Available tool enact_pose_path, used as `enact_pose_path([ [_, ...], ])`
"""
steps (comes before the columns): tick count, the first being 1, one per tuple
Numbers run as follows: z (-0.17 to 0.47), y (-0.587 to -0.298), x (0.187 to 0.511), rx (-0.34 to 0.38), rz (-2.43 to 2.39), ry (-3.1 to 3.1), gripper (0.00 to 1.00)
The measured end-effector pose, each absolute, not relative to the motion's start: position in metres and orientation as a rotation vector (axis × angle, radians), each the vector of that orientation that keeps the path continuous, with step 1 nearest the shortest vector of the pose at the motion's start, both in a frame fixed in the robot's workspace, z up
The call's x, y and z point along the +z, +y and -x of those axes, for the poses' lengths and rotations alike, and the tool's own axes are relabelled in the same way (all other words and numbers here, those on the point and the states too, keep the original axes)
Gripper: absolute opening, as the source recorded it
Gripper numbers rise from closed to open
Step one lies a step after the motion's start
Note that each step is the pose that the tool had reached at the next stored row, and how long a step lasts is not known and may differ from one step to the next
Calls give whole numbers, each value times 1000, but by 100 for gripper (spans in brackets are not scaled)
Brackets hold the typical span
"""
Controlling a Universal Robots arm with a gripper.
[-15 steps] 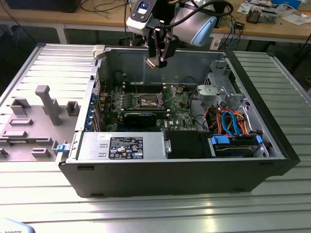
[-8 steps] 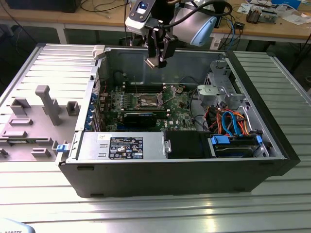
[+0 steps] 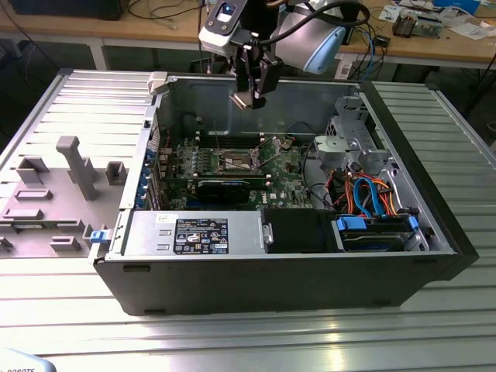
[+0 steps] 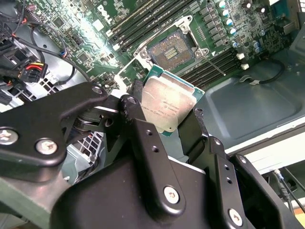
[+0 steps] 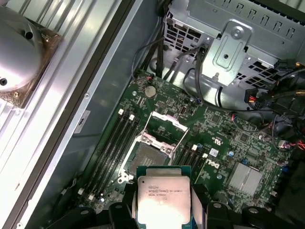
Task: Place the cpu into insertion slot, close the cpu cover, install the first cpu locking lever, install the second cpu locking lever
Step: 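Place the cpu into insertion slot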
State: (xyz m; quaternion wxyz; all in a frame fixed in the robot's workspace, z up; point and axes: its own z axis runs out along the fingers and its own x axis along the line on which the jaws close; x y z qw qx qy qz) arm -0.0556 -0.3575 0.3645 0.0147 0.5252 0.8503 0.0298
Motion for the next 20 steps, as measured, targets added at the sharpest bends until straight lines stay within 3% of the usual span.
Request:
enact_pose_path([
  [20,56,-358,364,87,-1724,2586,54],
])
